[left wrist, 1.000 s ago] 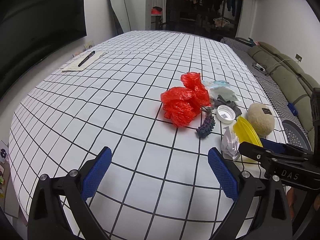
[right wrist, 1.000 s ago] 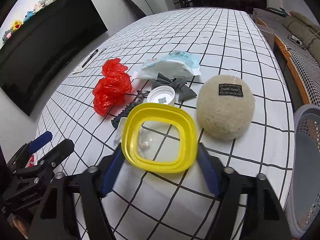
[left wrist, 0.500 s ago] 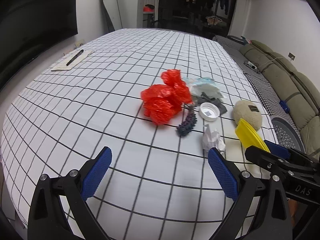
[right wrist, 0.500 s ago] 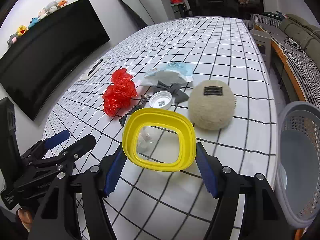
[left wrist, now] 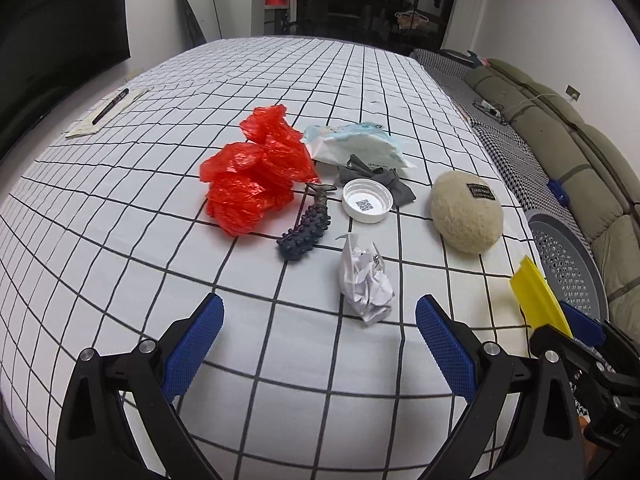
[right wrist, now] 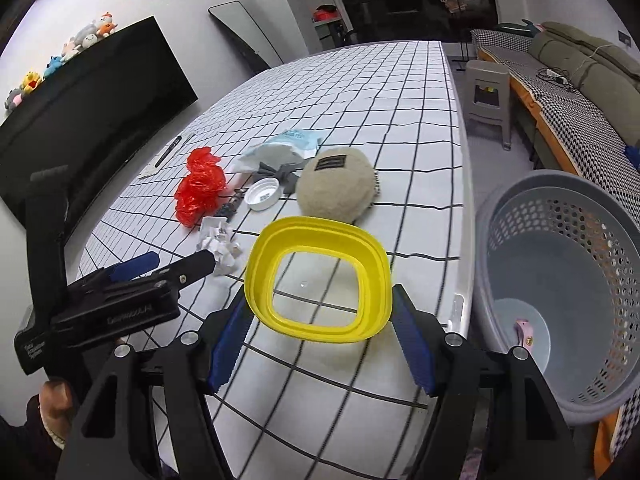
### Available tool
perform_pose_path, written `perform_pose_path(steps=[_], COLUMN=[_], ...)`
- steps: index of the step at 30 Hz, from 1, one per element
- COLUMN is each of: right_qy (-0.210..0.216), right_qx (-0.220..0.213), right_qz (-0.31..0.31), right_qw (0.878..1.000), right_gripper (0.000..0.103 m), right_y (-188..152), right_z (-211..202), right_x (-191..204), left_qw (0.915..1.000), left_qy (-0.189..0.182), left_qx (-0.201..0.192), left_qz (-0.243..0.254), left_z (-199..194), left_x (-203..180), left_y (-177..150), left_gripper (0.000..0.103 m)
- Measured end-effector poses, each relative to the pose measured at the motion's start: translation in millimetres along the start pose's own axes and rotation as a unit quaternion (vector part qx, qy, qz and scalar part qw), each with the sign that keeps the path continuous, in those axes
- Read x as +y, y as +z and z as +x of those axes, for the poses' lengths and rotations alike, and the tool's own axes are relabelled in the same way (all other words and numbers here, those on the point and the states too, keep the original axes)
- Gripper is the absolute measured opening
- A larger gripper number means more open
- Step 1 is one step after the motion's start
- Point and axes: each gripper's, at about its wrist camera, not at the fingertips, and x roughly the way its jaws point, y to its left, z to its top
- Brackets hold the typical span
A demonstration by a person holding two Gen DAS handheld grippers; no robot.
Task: Collect trash
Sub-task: 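Grasp the crumpled white paper with the left tool while the right tool holds the yellow ring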
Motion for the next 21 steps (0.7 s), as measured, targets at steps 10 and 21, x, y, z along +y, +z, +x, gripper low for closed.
perform_pose_path(steps=[10, 21], right_qy=[0.005, -0.002], right_qx=[0.000, -0.007], right_qz=[0.022, 0.032], right_qw=[1.000, 0.999], right_gripper=[0.066, 0.066], right_y=[2, 1], right_z=[0, -5], right_x=[-20, -27], left_qw=[0.9998, 0.9995], left_qy=[0.010, -0.006], left_qx=[0.015, 0.023], left_qz=[0.007, 0.021], left_z=[19, 19], left_x=[-16, -26], left_y=[9, 8], left_gripper=[0.081, 0.025])
